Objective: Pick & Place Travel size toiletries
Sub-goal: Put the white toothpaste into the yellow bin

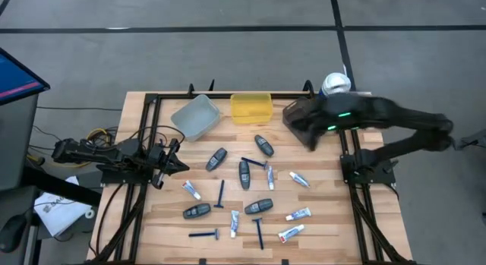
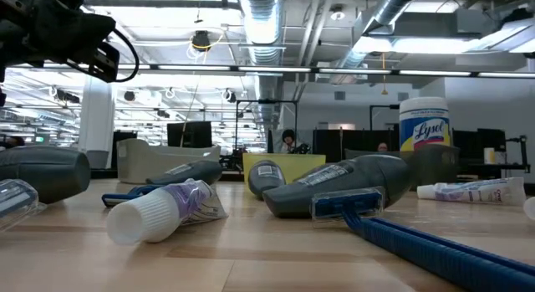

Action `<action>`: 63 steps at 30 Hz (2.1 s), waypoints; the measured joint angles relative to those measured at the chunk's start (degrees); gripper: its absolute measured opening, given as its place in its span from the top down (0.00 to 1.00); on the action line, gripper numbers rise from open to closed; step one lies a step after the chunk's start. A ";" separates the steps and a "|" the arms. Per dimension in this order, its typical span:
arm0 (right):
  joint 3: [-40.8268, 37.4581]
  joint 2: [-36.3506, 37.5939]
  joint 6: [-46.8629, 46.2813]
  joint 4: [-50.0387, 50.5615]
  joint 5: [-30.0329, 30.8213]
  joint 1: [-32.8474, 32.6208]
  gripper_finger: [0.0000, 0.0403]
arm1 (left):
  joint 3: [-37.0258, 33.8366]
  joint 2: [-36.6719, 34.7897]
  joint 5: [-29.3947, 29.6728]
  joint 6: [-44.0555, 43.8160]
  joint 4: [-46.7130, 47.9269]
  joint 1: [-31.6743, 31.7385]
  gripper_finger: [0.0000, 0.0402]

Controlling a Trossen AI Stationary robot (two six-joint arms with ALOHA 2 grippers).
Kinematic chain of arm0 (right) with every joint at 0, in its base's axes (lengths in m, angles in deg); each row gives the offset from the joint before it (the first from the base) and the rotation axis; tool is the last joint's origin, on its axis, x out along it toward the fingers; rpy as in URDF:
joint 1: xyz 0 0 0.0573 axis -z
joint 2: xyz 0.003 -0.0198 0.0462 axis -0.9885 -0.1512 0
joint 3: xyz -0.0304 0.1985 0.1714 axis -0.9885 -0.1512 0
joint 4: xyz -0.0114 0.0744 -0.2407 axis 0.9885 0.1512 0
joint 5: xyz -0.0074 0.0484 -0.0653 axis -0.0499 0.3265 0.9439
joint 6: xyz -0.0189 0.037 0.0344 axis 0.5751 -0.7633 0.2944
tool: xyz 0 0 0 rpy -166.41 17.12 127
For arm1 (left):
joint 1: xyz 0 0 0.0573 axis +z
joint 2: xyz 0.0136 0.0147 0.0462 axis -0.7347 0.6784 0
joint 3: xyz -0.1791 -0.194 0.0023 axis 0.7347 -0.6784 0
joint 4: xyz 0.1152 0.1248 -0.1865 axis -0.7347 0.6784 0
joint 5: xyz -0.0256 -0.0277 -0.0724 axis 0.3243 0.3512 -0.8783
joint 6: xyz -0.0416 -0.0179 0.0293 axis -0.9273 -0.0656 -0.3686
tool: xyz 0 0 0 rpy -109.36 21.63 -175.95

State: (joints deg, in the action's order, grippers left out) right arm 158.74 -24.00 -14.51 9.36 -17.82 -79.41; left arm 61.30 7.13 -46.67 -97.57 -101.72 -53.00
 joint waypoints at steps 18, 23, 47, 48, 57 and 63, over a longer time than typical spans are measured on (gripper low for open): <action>5.51 -36.62 -6.27 24.08 -0.92 1.19 0.33 | 0.02 0.37 -0.15 -0.02 -0.50 0.02 1.00; -2.86 -34.22 -8.11 21.46 -2.73 -5.60 0.33 | 0.01 0.37 0.07 -0.01 -0.87 0.00 1.00; -36.34 -26.44 -21.46 -8.20 -10.16 -13.49 0.37 | 0.00 0.37 0.02 0.00 -1.92 0.01 1.00; -36.34 -26.44 -21.37 -8.41 -10.14 -13.51 0.39 | 0.01 0.37 0.02 -0.02 -2.09 0.02 1.00; -36.66 -25.15 -21.44 -8.10 -10.66 -13.35 0.77 | 0.02 0.37 0.00 0.00 -2.38 0.02 1.00; -34.88 -24.51 -20.50 -7.18 -12.36 -13.33 0.88 | 0.01 0.37 0.00 0.00 -2.58 0.02 1.00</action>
State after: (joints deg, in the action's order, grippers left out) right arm 123.86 -48.52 -35.01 2.19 -30.18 -92.75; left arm 61.31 7.50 -46.67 -97.57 -104.30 -52.98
